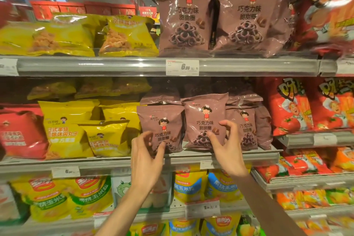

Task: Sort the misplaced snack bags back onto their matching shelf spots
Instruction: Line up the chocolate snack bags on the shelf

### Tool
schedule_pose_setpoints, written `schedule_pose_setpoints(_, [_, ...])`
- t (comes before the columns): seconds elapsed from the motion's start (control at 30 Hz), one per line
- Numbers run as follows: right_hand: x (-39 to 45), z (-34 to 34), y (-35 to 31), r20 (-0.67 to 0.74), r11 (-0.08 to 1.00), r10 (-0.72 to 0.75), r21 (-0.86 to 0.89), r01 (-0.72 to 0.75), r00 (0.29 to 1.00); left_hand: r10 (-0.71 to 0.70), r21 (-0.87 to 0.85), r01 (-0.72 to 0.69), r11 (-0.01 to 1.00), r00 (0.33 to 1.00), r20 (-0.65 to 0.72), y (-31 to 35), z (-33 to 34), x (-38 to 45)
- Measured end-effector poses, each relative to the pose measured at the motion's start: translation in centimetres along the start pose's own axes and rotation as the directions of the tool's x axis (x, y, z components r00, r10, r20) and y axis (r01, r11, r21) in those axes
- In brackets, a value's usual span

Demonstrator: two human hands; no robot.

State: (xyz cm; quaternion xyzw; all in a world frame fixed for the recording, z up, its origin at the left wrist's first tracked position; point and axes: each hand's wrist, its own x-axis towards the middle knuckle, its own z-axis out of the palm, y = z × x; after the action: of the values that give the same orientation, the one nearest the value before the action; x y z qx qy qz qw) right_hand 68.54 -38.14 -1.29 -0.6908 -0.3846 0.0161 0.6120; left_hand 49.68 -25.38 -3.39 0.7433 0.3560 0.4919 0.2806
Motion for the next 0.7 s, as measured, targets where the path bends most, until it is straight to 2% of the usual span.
schedule_pose_setpoints(0.1, [-0.2,1.1,1.2,0.046,0.995,0.048,-0.092,-0.043,0.998,-0.034,0.080,0.031,0.996,0.999,0.038,-0.8,0.3,0.5])
schedule_pose_setpoints(0.23, [-0.3,1.3,2.0,0.065,0.987,0.126,-0.112,-0.118,0.990,-0.045,0.108,0.047,0.993,0.999,-0.017,-1.3,0.4,2.1])
schedule_pose_setpoints(0.7, [0.2,0.2,1.1,0.093,0.954,0.105,-0.291,-0.074,0.990,0.005,0.091,-0.009,0.996,0.999,0.043,-2.1,1.7,3.0])
